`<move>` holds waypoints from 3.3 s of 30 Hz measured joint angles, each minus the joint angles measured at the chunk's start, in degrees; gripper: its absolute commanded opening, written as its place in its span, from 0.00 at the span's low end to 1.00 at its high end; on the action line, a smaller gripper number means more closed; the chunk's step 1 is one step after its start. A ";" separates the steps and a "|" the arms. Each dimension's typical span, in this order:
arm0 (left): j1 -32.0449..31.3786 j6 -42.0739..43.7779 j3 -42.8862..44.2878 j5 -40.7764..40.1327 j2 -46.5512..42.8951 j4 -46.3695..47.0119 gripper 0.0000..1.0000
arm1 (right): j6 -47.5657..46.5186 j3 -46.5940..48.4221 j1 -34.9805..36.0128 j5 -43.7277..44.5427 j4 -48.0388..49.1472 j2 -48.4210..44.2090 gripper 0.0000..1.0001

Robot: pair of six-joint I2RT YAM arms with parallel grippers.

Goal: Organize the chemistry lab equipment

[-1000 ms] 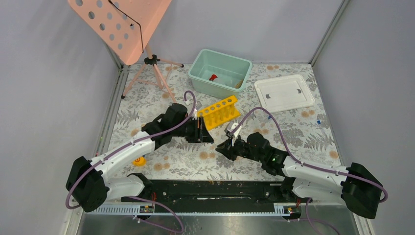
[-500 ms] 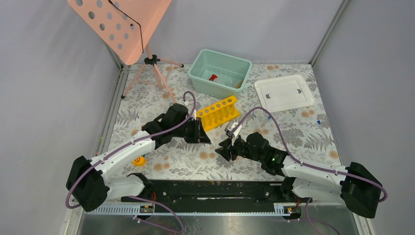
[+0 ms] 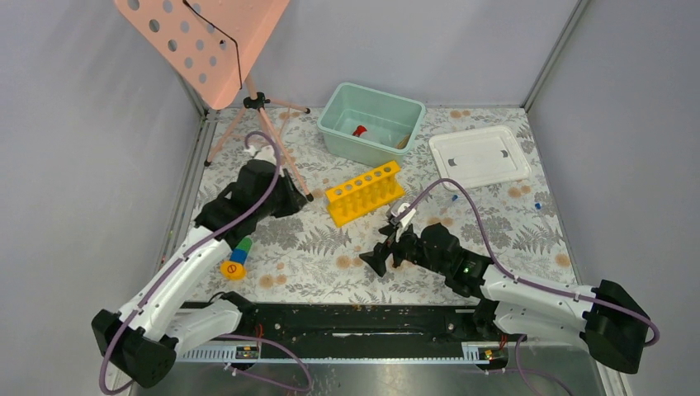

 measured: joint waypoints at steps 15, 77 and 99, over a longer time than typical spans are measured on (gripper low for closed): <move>11.56 3.74 4.22 -19.87 7.02 -3.23 0.15 | 0.83 -1.22 0.02 2.95 -0.31 -5.70 0.99; 11.87 10.36 8.52 -22.97 31.78 9.68 0.16 | 0.98 -1.90 0.02 3.06 -0.31 -7.39 0.99; 11.87 10.56 10.78 -22.67 35.21 8.57 0.22 | 1.01 -1.90 0.02 3.08 -0.48 -7.56 0.99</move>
